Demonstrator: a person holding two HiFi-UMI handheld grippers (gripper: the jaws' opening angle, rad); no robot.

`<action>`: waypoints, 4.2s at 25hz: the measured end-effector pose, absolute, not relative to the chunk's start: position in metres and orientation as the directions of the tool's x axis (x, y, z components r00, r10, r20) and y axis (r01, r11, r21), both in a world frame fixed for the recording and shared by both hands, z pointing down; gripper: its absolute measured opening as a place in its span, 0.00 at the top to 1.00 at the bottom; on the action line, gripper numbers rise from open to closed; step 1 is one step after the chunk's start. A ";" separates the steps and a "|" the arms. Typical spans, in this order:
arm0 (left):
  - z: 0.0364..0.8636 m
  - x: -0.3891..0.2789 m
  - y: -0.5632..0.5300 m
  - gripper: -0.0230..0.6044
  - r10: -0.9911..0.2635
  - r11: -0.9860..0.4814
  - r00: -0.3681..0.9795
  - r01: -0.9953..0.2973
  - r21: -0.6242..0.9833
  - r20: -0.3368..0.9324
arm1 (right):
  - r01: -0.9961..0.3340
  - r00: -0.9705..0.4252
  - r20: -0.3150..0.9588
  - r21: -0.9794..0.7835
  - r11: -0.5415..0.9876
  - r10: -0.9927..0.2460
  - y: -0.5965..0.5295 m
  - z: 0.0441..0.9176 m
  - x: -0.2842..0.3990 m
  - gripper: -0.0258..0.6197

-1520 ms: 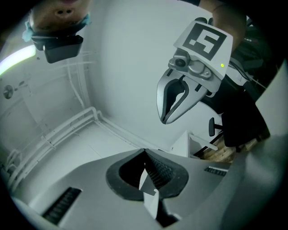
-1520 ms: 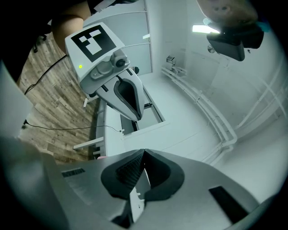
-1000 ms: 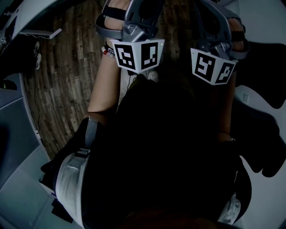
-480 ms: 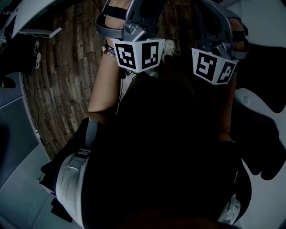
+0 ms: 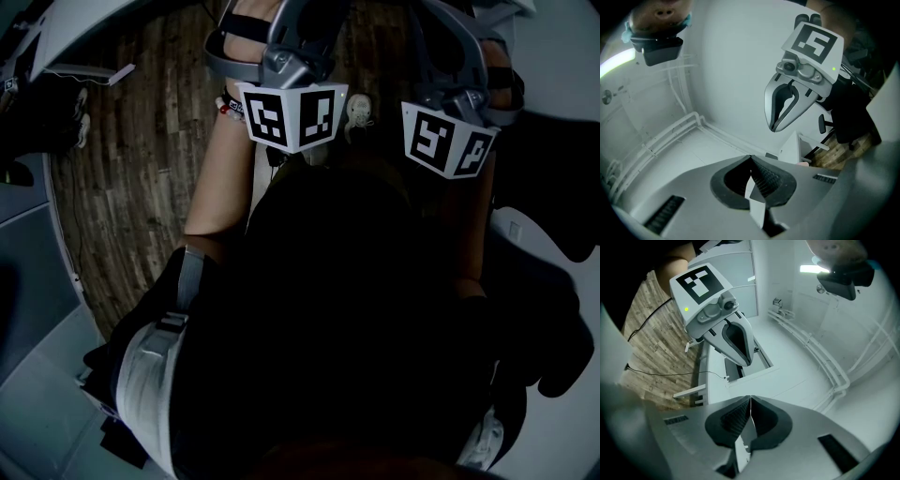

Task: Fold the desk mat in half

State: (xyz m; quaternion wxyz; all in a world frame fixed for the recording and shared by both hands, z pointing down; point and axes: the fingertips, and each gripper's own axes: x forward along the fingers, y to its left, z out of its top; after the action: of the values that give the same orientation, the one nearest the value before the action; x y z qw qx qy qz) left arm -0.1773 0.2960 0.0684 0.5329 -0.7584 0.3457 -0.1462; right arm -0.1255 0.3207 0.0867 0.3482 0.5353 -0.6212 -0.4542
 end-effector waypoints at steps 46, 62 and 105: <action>0.187 -0.023 0.004 0.94 -0.765 -0.396 0.620 -0.240 -0.887 0.174 | -0.408 -0.317 0.154 0.869 0.281 -0.936 0.021 0.180 0.022 0.91; 0.242 -0.024 -0.030 0.79 -0.743 -0.532 0.598 -0.256 -0.807 0.301 | -0.406 -0.336 0.253 0.830 0.382 -0.907 -0.013 0.224 0.026 0.91; 0.465 -0.033 -0.086 0.52 -0.743 -0.653 0.461 -0.344 -0.674 0.485 | -0.474 -0.149 0.494 0.724 0.500 -0.857 -0.058 0.472 0.049 0.57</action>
State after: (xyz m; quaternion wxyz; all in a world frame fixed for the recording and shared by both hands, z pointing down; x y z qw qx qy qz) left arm -0.0330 -0.0859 0.4653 0.2504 -0.8172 0.3326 -0.3986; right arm 0.0489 -0.0581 0.4724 0.4665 0.4560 -0.7297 -0.2048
